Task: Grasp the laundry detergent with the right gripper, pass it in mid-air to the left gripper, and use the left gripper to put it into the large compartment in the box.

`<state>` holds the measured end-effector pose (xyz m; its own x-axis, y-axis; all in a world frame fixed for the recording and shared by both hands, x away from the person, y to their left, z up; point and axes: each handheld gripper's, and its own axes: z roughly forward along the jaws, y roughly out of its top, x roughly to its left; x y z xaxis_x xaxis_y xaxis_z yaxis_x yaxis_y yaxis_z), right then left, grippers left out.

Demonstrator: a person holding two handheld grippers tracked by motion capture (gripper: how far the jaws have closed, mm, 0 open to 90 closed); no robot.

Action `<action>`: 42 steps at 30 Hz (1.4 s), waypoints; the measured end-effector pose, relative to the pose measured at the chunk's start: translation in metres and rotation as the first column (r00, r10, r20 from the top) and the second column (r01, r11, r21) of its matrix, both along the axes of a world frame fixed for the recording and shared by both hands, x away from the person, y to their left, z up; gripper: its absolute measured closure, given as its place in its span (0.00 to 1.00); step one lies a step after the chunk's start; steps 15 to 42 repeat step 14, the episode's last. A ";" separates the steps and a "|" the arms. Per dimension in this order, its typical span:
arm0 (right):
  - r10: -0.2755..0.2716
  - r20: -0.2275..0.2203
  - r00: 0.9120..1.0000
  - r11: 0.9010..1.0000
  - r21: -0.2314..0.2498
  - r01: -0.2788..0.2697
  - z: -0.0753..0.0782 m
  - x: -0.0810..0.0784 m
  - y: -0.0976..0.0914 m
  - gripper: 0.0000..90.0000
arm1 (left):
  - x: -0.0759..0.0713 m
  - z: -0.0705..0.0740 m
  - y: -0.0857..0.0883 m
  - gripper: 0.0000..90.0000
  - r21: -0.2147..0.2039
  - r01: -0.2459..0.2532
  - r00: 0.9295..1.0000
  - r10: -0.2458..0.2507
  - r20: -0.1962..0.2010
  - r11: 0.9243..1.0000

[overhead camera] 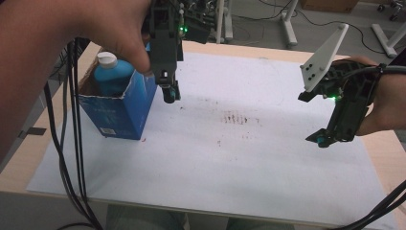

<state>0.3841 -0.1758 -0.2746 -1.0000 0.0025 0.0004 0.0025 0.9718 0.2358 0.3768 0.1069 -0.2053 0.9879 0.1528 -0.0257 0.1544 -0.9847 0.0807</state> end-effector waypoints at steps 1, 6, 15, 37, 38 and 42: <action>0.000 0.002 1.000 1.000 0.000 0.000 0.000 0.000 0.000 0.01 | 0.000 0.000 0.000 0.02 -0.001 -0.001 1.000 0.001 0.000 1.000; -0.007 0.003 1.000 1.000 0.001 0.007 0.001 0.000 -0.003 0.01 | 0.000 0.000 -0.001 0.02 -0.005 0.000 1.000 0.000 -0.002 1.000; -0.013 0.000 1.000 1.000 0.001 0.013 0.002 0.000 -0.004 0.01 | 0.000 0.000 0.001 0.02 -0.002 -0.010 1.000 0.010 0.008 1.000; -0.013 0.000 1.000 1.000 0.001 0.013 0.002 0.000 -0.004 0.01 | 0.000 0.000 0.001 0.02 -0.002 -0.010 1.000 0.010 0.008 1.000; -0.013 0.000 1.000 1.000 0.001 0.013 0.002 0.000 -0.004 0.01 | 0.000 0.000 0.001 0.02 -0.002 -0.010 1.000 0.010 0.008 1.000; -0.013 0.000 1.000 1.000 0.001 0.013 0.002 0.000 -0.004 0.01 | 0.000 0.000 0.001 0.02 -0.002 -0.010 1.000 0.010 0.008 1.000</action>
